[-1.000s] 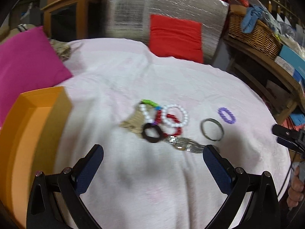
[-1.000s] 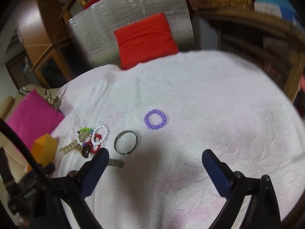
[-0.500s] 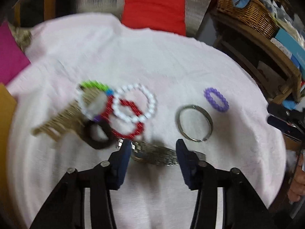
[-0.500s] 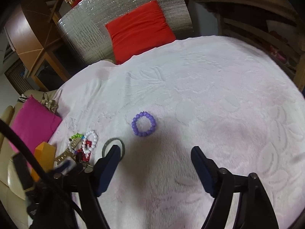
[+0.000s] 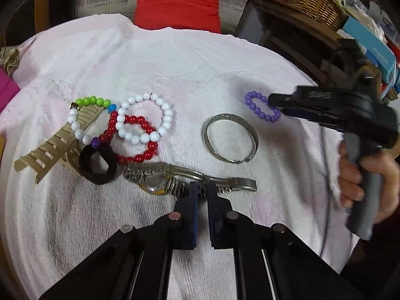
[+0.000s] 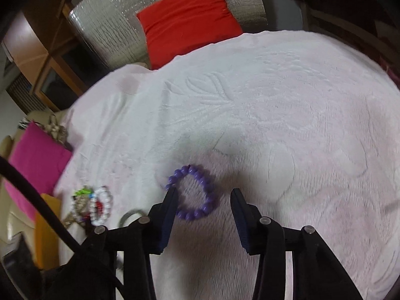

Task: Organize jewelry
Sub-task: 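Grasp the purple bead bracelet with the right tool while the left tool reaches the silver watch, then grasp the silver wristwatch band with the left tool and lift it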

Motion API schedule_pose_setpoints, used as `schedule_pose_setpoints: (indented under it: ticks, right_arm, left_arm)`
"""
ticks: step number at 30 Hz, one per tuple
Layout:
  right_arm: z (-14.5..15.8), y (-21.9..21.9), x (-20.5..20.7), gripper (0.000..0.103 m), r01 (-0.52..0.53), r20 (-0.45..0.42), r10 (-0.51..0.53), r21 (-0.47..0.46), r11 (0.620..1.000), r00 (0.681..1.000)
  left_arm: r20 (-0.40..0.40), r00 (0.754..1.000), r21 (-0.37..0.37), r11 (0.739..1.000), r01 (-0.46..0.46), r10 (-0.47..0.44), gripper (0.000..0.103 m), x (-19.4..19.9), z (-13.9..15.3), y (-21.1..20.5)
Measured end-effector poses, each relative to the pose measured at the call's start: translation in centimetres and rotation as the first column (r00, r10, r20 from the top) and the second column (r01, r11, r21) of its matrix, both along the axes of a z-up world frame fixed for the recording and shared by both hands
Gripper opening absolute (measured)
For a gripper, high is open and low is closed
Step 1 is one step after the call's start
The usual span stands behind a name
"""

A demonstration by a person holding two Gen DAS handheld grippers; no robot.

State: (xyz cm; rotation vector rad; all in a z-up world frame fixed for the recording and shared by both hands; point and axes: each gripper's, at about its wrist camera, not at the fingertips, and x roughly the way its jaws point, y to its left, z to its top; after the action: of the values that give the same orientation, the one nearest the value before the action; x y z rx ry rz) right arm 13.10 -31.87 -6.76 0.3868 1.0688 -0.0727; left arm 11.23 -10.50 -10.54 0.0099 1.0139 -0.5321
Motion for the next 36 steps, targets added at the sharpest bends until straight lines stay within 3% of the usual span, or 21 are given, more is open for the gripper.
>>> schedule_pose_setpoints:
  ticks: [2,5,7,9,11,12,14,15,21,27,30,32,34,36]
  right_arm:
    - [-0.9,0.4,0.7,0.032,0.004,-0.019,-0.005,-0.059,0.998,1.0]
    - [-1.3,0.8,1.1,0.024,-0.004,-0.011,0.003,-0.136,0.991,1.0]
    - [-1.2,1.0,1.1,0.011,-0.011,-0.013,0.009,-0.174,0.985,1.0]
    - [-0.9,0.8,0.8,0.011,-0.009,-0.01,0.007,-0.18,0.984,1.0]
    - [-0.5,0.4,0.4,0.011,0.007,-0.014,-0.01,-0.18,0.984,1.0]
    - [-0.4,0.1,0.1,0.011,0.015,-0.018,-0.018,-0.17,0.985,1.0]
    - [-0.1,-0.4,-0.7,0.011,0.038,-0.021,-0.042,-0.147,0.988,0.999]
    - [0.1,-0.8,-1.1,0.011,0.047,-0.021,-0.051,-0.134,0.99,0.998]
    - [0.3,-1.1,-2.4,0.011,0.045,-0.03,-0.048,-0.084,0.995,0.998]
    - [0.3,-1.4,-3.1,0.011,0.031,-0.026,-0.033,-0.081,0.996,0.999]
    - [-0.2,-1.7,-3.2,0.011,0.034,-0.041,-0.036,-0.055,0.998,0.999]
    - [-0.4,-1.6,-3.2,0.011,0.024,-0.045,-0.027,-0.06,0.998,0.999]
    - [-0.3,-1.5,-3.2,0.011,0.014,-0.043,-0.017,-0.066,0.998,0.999]
    - [-0.3,-1.7,-3.2,0.011,0.017,-0.047,-0.02,-0.049,0.999,0.999]
  left_arm:
    - [-0.001,1.0,-0.002,1.0,-0.006,0.006,0.007,0.0,0.1,0.7]
    - [-0.003,1.0,-0.028,1.0,-0.009,0.009,0.007,-0.5,0.9,2.4]
    - [0.003,1.0,-0.042,0.999,-0.012,0.012,0.007,-0.3,1.2,3.0]
    - [0.014,1.0,-0.058,0.998,-0.016,0.016,0.01,-0.2,1.6,3.5]
    - [-0.012,1.0,-0.096,0.995,-0.014,0.013,0.025,0.2,1.6,3.7]
    - [-0.021,1.0,-0.111,0.994,-0.019,0.017,0.041,0.3,1.6,3.8]
    - [-0.041,0.999,-0.123,0.992,-0.038,0.033,0.062,0.5,1.4,3.7]
    - [-0.053,0.998,-0.131,0.99,-0.044,0.037,0.064,1.0,1.1,3.6]
    - [-0.187,0.973,-0.172,0.971,-0.168,0.135,0.065,2.2,-0.6,2.5]
    - [-0.212,0.934,-0.209,0.92,-0.331,0.288,0.064,2.7,-1.3,3.3]
    - [-0.178,0.935,-0.18,0.923,-0.339,0.308,0.063,2.5,-1.3,3.0]
    - [-0.148,0.941,-0.144,0.935,-0.326,0.305,0.054,2.5,-1.4,2.5]
    - [-0.1,0.947,-0.06,0.948,-0.312,0.305,0.029,2.2,-1.4,2.0]
    - [-0.103,0.948,-0.055,0.95,-0.306,0.3,0.02,2.5,-1.6,1.9]
